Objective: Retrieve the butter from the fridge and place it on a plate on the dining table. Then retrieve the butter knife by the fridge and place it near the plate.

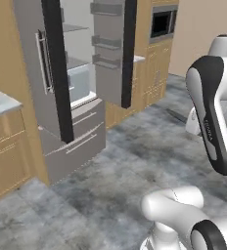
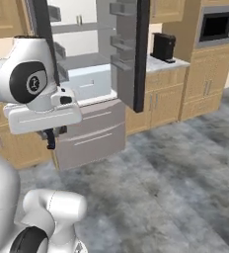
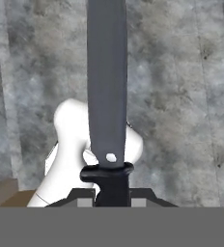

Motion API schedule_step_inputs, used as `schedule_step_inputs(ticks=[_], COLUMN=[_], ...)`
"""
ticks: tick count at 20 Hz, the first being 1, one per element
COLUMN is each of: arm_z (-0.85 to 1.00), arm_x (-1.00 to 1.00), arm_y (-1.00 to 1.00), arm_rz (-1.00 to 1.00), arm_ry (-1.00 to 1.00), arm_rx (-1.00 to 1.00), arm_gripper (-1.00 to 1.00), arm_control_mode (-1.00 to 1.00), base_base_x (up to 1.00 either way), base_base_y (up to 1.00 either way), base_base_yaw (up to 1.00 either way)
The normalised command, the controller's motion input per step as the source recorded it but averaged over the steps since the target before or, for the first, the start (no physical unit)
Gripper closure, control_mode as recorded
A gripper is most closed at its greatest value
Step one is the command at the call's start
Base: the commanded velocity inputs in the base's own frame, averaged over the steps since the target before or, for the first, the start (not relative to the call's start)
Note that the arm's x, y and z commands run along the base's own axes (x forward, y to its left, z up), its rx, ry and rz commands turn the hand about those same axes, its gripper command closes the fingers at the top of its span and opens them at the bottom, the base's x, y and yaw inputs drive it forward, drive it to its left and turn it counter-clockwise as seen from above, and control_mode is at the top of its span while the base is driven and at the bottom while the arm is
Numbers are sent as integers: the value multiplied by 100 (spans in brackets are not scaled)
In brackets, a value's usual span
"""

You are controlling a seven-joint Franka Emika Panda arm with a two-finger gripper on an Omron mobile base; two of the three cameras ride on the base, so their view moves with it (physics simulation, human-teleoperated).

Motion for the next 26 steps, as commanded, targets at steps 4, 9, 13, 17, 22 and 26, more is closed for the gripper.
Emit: schedule_step_inputs(ticks=[4,9,13,17,22,26], arm_z=[0,0,0,0,0,0], arm_x=[0,0,0,0,0,0], arm_y=[0,0,0,0,0,0], arm_rz=[0,0,0,0,0,0], arm_ry=[0,0,0,0,0,0], arm_rx=[0,0,0,0,0,0], arm_gripper=[100,100,100,100,100,100], arm_control_mode=[100,100,100,100,100,100], base_base_x=[2,19,29,38,52,67], base_base_y=[-37,-35,-23,-13,-2,0], base_base_yaw=[-47,-44,-40,-37,-32,-24])
